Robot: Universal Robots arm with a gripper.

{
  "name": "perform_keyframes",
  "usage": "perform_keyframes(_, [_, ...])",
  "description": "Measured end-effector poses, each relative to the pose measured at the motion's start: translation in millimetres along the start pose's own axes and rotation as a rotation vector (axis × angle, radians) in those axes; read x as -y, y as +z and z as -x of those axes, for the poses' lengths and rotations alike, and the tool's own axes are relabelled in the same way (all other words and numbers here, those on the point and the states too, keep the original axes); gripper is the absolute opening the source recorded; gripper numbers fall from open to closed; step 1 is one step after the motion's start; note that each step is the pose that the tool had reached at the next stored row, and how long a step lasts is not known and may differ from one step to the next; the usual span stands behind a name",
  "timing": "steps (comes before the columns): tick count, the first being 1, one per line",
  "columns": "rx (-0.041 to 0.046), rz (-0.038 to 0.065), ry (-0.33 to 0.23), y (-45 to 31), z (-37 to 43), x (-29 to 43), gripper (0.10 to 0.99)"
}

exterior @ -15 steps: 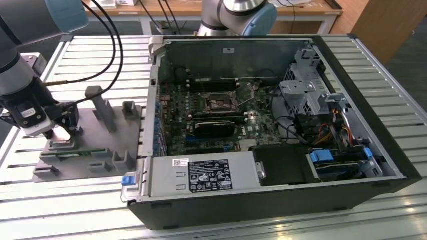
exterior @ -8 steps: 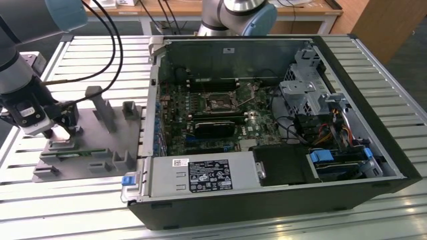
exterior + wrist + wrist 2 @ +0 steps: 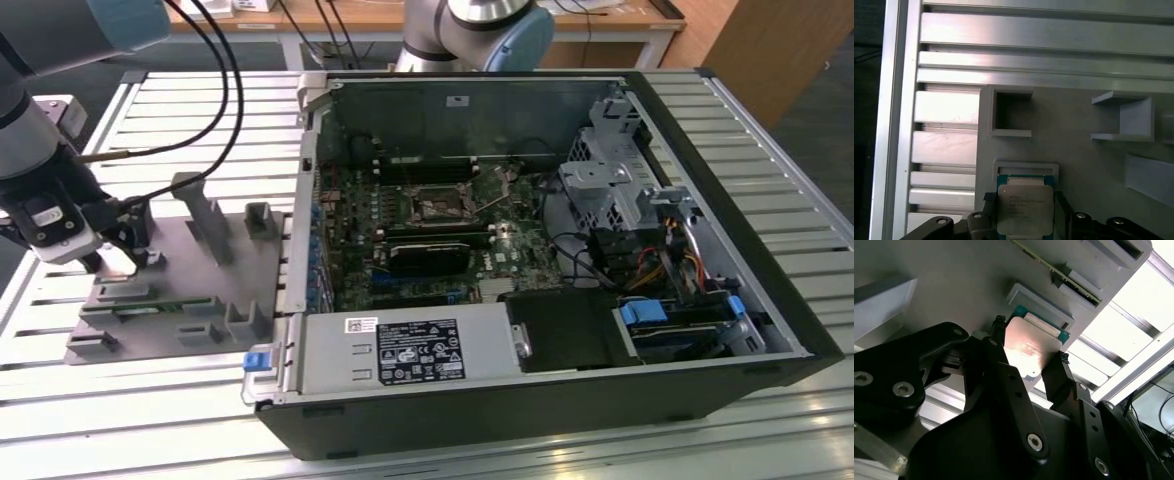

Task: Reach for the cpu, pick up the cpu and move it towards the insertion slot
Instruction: 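Pick up the cpu and move it towards the insertion slot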

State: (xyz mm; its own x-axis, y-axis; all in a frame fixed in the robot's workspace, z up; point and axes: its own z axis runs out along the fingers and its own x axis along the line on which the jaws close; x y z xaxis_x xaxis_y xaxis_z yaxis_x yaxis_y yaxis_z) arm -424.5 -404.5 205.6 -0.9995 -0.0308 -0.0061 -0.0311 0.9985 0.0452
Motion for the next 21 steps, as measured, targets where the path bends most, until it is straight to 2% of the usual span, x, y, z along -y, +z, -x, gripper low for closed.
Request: perform_keyframes(21, [-0.0001, 0.0, 0.0, -23.2, 0.1, -1.0, 0.541])
